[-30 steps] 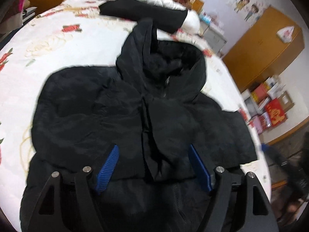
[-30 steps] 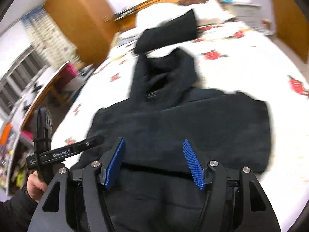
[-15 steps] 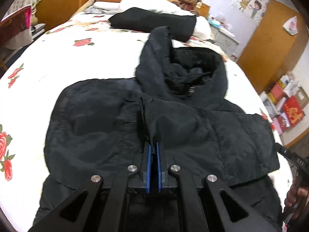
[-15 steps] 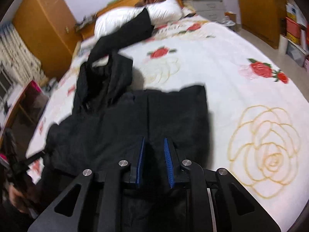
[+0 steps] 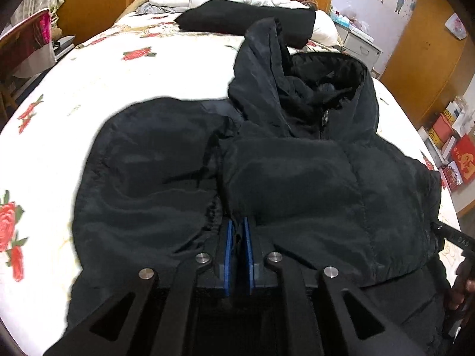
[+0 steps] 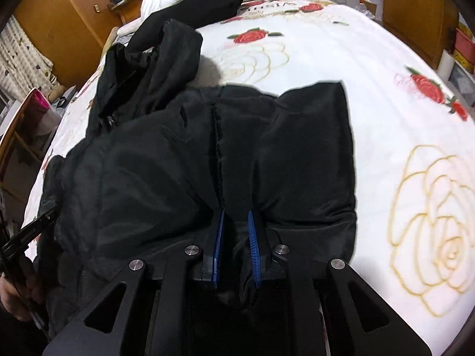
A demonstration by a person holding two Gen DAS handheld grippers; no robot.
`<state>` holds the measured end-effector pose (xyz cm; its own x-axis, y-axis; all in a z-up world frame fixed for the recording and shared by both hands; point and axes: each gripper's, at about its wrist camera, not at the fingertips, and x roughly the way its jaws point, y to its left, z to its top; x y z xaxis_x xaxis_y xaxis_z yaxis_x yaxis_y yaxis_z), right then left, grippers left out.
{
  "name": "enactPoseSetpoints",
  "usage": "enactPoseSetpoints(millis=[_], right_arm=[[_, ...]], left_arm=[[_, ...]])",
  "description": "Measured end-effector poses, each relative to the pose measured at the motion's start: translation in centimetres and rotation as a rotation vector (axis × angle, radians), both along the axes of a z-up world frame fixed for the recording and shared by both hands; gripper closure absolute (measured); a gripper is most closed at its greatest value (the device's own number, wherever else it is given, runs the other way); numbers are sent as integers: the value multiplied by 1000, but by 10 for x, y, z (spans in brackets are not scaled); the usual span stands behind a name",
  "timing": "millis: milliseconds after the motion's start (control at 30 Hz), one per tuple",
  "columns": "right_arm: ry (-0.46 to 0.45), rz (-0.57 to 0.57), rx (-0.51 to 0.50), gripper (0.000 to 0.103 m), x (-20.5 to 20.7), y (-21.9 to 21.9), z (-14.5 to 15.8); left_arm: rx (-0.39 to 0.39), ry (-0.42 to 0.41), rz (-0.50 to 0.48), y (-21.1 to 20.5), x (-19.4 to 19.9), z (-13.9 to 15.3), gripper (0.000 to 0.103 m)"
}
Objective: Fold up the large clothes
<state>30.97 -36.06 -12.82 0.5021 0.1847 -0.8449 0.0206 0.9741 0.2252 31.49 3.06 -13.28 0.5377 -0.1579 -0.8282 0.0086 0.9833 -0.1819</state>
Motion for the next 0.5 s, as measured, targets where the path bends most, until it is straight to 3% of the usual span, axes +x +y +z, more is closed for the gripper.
enactPoseSetpoints(millis=[133, 233, 333, 400, 500], right_arm=[[-122, -35, 17, 85, -20, -20, 42], [-151, -59, 5, 85, -15, -32, 56], [-150, -63, -20, 85, 2, -33, 53], [-134, -67, -35, 85, 16, -30, 45], [-94, -71, -65, 85, 33, -32, 26]], left_arm=[[-7, -50, 36, 21, -21, 30, 80], [-42, -115, 57, 28, -25, 54, 74], [-45, -172, 5, 6, -8, 70, 69], [-12, -173, -44, -16, 12, 64, 69], [42, -91, -72, -34, 43, 27, 69]])
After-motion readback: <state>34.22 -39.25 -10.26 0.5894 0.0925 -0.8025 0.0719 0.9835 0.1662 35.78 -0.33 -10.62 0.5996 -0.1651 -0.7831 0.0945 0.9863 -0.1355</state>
